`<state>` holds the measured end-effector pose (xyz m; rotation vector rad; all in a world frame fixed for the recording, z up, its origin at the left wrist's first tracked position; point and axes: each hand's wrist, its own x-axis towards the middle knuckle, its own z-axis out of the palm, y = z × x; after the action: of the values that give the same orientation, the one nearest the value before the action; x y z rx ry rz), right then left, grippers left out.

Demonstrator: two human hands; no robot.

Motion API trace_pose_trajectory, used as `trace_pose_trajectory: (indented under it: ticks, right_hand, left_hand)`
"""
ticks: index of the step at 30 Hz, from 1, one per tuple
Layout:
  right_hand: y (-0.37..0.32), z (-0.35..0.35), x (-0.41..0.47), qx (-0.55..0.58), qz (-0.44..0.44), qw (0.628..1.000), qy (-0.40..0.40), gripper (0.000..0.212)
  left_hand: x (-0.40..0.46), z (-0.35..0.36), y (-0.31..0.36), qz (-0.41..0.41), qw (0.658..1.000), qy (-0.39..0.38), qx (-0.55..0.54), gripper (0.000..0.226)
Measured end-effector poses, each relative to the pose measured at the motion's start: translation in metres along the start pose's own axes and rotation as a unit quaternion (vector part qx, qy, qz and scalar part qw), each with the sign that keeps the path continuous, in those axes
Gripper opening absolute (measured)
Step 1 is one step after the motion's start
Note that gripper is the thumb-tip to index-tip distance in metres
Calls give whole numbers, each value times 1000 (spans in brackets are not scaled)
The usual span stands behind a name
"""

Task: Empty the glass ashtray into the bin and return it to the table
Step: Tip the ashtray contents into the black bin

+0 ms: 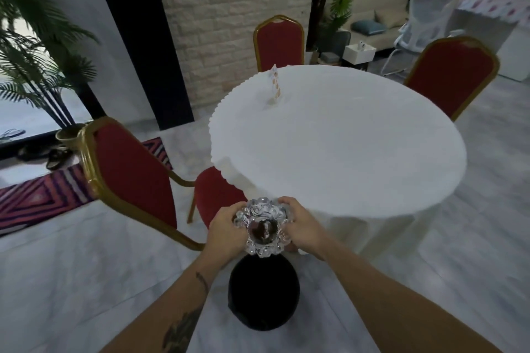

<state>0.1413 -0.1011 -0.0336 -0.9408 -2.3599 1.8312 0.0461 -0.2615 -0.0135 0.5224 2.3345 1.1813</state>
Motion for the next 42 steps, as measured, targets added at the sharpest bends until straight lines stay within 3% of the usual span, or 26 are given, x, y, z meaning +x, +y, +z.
trace_pose_trajectory:
  ticks: [4,9,14,25,32,35,42]
  right_hand:
    - [13,21,-3,39,33,998,-23,47]
    - [45,39,7,21,23,999,-15,49]
    - [86,49,32,-17,28,999,-27,54]
    - [269,101,136,-58,23,997,-48,60]
    - [380,126,198,-82,-36,996,-29,74]
    - [415,133,217,-79,-73,994,-21,67]
    - [444,142,224,-43,-119,991,42,69]
  left_hand:
    - [2,-2,-24,-17,1000,-12,15,47]
    - [11,10,-52,-25,998,-46,22,63]
    - [25,34,-81,-22,998,-66,9,44]
    - [102,144,-243,-49,998,-49,-9,57]
    - [144,218,-339,14,999,-39,3,53]
    - [162,240,-373,33,998,-40,40,59]
    - [166,269,-397,147,982,45,107,52]
